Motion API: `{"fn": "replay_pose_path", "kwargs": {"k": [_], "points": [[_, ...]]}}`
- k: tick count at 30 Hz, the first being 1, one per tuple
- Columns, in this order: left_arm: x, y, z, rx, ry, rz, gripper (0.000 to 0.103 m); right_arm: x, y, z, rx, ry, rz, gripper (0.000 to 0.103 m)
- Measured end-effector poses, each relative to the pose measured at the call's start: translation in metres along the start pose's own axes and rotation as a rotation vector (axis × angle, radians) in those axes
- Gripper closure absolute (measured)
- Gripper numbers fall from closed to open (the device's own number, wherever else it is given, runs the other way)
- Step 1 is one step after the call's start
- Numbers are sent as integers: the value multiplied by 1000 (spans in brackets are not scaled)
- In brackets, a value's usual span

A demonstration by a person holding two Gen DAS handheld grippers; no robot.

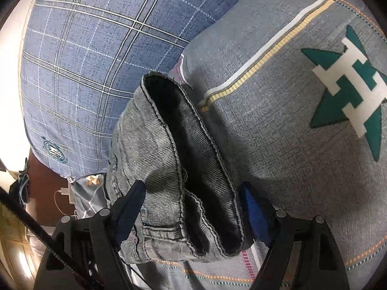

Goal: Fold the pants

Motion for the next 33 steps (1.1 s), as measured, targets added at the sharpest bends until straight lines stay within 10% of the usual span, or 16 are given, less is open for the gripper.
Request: {"fn": "replay_pose_path", "kwargs": {"k": [4, 10, 17, 24, 28, 30, 33], "points": [[8, 1, 5, 14, -41, -22, 55, -11, -1, 3, 8, 73, 36, 51], [4, -5, 6, 14, -35, -42, 46, -6, -6, 4, 7, 55, 44, 41], [10, 18, 7, 50, -26, -31, 72, -40, 5, 13, 53, 192, 8, 84], [27, 86, 6, 201, -78, -106, 72, -94, 14, 40, 78, 371, -128, 85], [7, 79, 1, 109, -71, -272, 69, -89, -20, 53, -27, 366, -58, 85], [-10, 65, 3, 38, -61, -367, 66, -82, -38, 60, -98, 364, 11, 79], [-27, 63, 5, 30, -5, -380, 61, -78, -39, 59, -111, 336, 25, 43]]}}
Point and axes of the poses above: each gripper's, at about its wrist camera, not at the fingertips, and y roughly against the way its jaws point, x to its right, z to its underside, the point moved 4 cm from there along -y, roughly the way its jaws point, and after that the axes turned 2 degrees about -z, right-handed, at the moved point
